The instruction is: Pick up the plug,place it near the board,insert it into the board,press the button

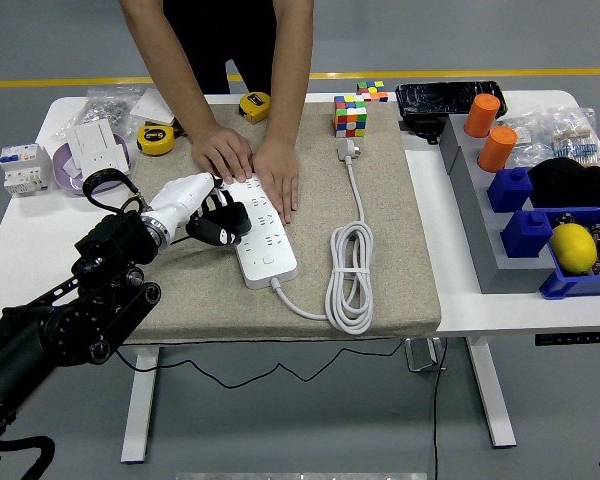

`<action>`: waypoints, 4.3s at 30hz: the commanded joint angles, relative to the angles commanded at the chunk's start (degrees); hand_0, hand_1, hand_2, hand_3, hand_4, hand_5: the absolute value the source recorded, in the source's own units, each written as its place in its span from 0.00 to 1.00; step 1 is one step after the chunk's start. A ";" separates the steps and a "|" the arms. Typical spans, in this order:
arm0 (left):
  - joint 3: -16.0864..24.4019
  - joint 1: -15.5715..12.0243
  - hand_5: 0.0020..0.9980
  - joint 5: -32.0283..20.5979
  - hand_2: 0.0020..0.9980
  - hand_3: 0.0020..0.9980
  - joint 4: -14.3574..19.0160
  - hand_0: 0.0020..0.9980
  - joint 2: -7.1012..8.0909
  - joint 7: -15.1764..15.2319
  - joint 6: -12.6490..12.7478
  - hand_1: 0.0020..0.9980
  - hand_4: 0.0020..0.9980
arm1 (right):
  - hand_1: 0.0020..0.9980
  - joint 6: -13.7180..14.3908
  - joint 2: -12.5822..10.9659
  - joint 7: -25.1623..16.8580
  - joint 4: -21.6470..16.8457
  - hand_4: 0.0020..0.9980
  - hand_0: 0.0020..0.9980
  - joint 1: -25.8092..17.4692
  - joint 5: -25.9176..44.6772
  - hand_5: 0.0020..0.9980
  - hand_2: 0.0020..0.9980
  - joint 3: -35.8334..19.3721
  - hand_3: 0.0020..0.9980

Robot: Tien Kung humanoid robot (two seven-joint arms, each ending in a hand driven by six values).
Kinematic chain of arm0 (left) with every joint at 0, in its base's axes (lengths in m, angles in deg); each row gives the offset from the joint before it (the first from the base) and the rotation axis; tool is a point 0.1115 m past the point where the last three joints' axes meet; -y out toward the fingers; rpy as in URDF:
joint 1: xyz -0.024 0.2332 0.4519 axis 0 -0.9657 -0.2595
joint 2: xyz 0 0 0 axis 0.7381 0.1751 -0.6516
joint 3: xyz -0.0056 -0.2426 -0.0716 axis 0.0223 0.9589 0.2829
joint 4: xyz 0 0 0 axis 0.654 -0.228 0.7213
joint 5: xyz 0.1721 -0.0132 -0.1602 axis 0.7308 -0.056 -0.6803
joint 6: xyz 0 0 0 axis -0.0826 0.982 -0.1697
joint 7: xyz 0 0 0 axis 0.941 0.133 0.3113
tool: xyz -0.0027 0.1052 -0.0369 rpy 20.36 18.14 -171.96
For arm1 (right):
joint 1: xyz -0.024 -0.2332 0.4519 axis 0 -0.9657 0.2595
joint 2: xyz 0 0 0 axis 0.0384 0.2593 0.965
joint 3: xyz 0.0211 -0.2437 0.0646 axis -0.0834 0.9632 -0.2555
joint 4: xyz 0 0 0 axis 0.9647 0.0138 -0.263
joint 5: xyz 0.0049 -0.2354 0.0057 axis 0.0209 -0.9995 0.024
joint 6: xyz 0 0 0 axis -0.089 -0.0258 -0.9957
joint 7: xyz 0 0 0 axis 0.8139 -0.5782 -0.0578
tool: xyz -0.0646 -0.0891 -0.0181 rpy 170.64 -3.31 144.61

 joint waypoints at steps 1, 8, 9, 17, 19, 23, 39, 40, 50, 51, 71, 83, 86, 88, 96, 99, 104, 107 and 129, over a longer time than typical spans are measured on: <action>0.43 -0.16 0.13 -0.48 0.32 0.41 0.16 0.33 -0.02 0.11 -0.30 0.33 0.71 | 0.80 0.01 0.00 -0.01 0.00 1.00 1.00 0.00 0.00 1.00 0.72 -0.02 0.73; 2.18 -0.59 0.13 -2.06 0.32 0.39 0.74 0.33 0.16 0.44 -1.57 0.33 0.70 | 0.80 0.04 0.07 0.03 0.00 1.00 1.00 0.03 -0.10 1.00 0.72 -0.30 0.73; 2.24 -0.58 0.13 -2.05 0.32 0.39 0.75 0.33 0.20 0.43 -1.68 0.33 0.70 | 0.80 0.04 0.07 0.03 0.00 1.00 1.00 0.04 -0.10 1.00 0.72 -0.31 0.73; 2.19 -0.65 0.15 -1.80 0.32 0.39 0.66 0.33 0.16 0.52 -1.99 0.32 0.69 | 0.80 0.06 0.04 -0.12 0.00 1.00 1.00 0.19 0.15 1.00 0.72 -0.27 0.73; 2.63 -0.80 0.15 -2.05 0.32 0.39 0.84 0.33 0.13 0.67 -1.86 0.31 0.68 | 0.80 0.07 0.06 -0.10 0.00 1.00 1.00 0.18 0.14 1.00 0.72 -0.32 0.73; 5.38 -1.79 0.15 -2.35 0.32 0.39 2.55 0.33 0.03 0.88 -1.69 0.31 0.68 | 0.80 0.09 0.13 -0.06 0.00 1.00 1.00 0.09 0.13 1.00 0.72 -0.43 0.73; 13.25 -6.77 0.17 -0.73 0.32 0.39 6.67 0.33 4.75 1.46 -0.27 0.31 0.68 | 0.80 0.17 0.33 -0.11 0.00 1.00 1.00 -0.21 0.28 1.00 0.72 -0.86 0.73; 13.12 -6.90 0.17 -0.46 0.32 0.39 5.77 0.33 4.82 1.72 0.12 0.31 0.68 | 0.80 0.16 0.35 -0.12 0.00 1.00 1.00 -0.22 0.31 1.00 0.72 -0.79 0.73; 11.88 -7.24 0.19 -1.67 0.40 0.45 1.49 0.36 4.20 3.57 1.16 0.46 0.70 | 0.80 0.13 0.41 -0.07 0.00 1.00 1.00 -0.29 0.44 1.00 0.72 -0.49 0.73; 11.84 -7.28 0.19 -2.31 0.40 0.45 1.58 0.36 4.22 3.63 0.61 0.46 0.70 | 0.80 0.14 0.39 -0.05 0.00 1.00 1.00 -0.34 0.38 1.00 0.72 -0.54 0.73; 15.89 -9.60 0.57 -11.29 0.91 0.92 5.62 0.83 3.39 6.16 0.98 0.95 1.00 | 0.80 0.08 0.54 -0.05 0.00 1.00 1.00 -0.18 0.45 1.00 0.72 -0.69 0.73; 33.63 -19.51 1.00 -38.31 0.91 0.89 22.80 0.86 -2.96 15.92 5.14 0.96 1.00 | 0.80 -0.08 0.85 -0.16 0.00 1.00 1.00 -0.08 0.85 1.00 0.72 -0.28 0.73; 37.66 -21.33 1.00 -45.75 0.89 0.88 24.52 0.87 -3.36 16.38 2.26 0.94 1.00 | 0.80 -0.14 0.93 -0.17 0.00 1.00 1.00 -0.22 0.79 1.00 0.72 -0.37 0.73; 39.43 -22.23 1.00 -50.60 0.89 0.88 25.13 0.87 -3.14 16.33 1.15 0.94 1.00 | 0.80 -0.21 1.02 -0.19 0.00 1.00 1.00 -0.19 0.75 1.00 0.72 -0.40 0.73; 43.87 -27.59 0.87 -58.14 0.75 0.76 26.37 0.74 -1.77 12.16 -2.51 0.78 1.00 | 0.80 -0.56 0.89 -0.02 0.00 1.00 1.00 0.94 0.71 1.00 0.72 1.38 0.73; 45.02 -28.45 0.87 -53.03 0.75 0.76 26.77 0.74 -1.93 10.79 -2.54 0.78 1.00 | 0.80 -0.65 0.96 -0.01 0.00 1.00 1.00 1.07 0.78 1.00 0.72 1.98 0.73; 46.00 -29.01 0.74 -42.65 0.70 0.72 28.92 0.69 -2.66 15.86 5.64 0.72 1.00 | 0.80 -0.70 0.97 0.13 0.00 1.00 1.00 1.10 0.19 1.00 0.72 2.42 0.73; 47.27 -29.49 0.74 -37.15 0.70 0.72 30.96 0.69 -3.39 15.64 7.83 0.72 1.00 | 0.80 -0.70 1.20 0.08 0.00 1.00 1.00 0.82 -0.79 1.00 0.72 2.07 0.73; 44.33 -32.11 0.71 -36.36 0.68 0.72 33.18 0.64 -1.25 8.79 2.96 0.69 1.00 | 0.79 -1.73 2.98 0.93 0.00 1.00 0.99 -0.56 -3.71 0.85 0.72 1.23 0.74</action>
